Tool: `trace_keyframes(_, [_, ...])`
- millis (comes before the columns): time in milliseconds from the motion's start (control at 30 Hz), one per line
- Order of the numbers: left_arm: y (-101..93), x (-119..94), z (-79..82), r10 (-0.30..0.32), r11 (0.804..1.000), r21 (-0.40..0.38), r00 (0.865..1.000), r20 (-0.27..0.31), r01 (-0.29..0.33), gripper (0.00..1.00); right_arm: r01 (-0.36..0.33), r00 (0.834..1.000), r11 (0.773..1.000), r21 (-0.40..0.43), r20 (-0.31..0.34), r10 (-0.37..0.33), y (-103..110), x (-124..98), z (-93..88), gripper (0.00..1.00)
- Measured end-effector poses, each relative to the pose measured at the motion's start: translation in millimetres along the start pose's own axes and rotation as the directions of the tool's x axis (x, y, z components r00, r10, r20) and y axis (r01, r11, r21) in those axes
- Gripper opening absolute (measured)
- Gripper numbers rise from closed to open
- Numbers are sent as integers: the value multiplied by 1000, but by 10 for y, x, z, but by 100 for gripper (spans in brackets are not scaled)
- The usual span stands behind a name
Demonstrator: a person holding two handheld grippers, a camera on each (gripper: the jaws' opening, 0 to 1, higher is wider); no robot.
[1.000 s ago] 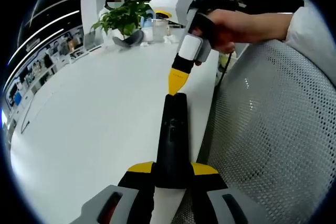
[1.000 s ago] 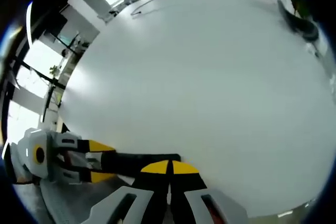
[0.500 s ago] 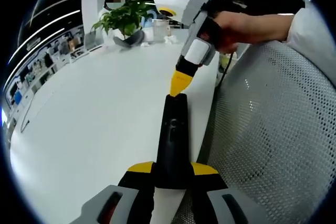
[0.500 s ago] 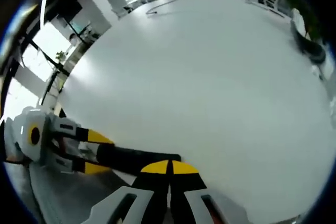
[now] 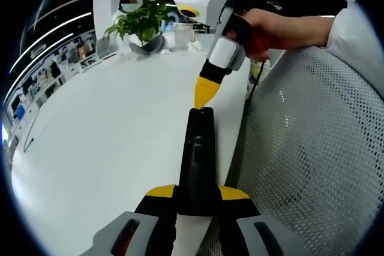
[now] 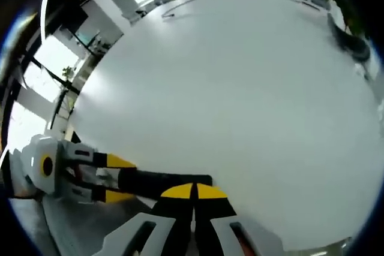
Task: Press the specified remote control buttons in sequence, fully releasing each button before pressing the next.
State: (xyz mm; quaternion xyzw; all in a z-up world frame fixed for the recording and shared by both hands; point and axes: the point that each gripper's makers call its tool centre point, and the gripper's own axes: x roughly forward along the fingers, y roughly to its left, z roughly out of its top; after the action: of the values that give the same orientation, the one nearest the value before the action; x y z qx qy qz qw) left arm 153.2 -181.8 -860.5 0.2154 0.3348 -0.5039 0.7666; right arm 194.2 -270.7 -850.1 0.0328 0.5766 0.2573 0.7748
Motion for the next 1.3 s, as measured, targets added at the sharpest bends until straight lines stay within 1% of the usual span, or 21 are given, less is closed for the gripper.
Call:
trace_keyframes(67, [-3,0,1,0,1000,-1,1000,1,0,24,3,1000,1000,-7,12,-3,0,-10,17,0])
trace_keyframes(100, [-5,2,1,0,1000,-1,1000,2,0,24,-9,1000,1000,-5,15,9,19,-10,22,0])
trace_keyframes(167, [-9,3,3,0,1000,-1,1000,2,0,24,-38,999,999,8,5,38,71,-11,4,0])
trace_keyframes(233, [-15,3,3,-1,1000,-1,1000,3,1,24,-48,999,999,6,-4,48,97,-3,-8,0])
trace_keyframes(333, [-18,1,5,-1,1000,-1,1000,4,1,24,-40,999,999,-1,-21,40,97,26,-40,0])
trace_keyframes(367, [-21,0,3,-1,1000,-2,1000,5,1,24,-26,999,1000,-1,-37,26,64,37,-76,0])
trace_keyframes(400, [-21,0,4,0,1000,-2,1000,7,0,24,-32,999,999,4,-21,32,68,39,-47,0])
trace_keyframes(500, [-27,-5,-1,0,1000,-3,1000,8,0,24,-46,999,999,27,-15,47,65,27,-51,0])
trace_keyframes(733, [-25,-9,-1,-2,1000,-18,1000,10,2,24,-51,998,998,30,-20,52,80,29,-45,0])
trace_keyframes(867, [-24,-5,4,-3,1000,-11,1000,13,3,24,-63,998,997,49,-24,65,79,26,-42,0])
trace_keyframes(1033, [-21,-1,9,0,1000,-1,1000,9,0,24,-52,998,998,32,-30,53,85,29,-34,0])
trace_keyframes(1200, [-15,-1,8,-1,1000,-1,1000,7,1,24,-73,997,995,70,-22,74,82,17,-16,0])
trace_keyframes(1300, [-14,-3,7,-1,1000,-1,1000,7,1,24,-86,996,994,67,-20,87,119,28,-15,0])
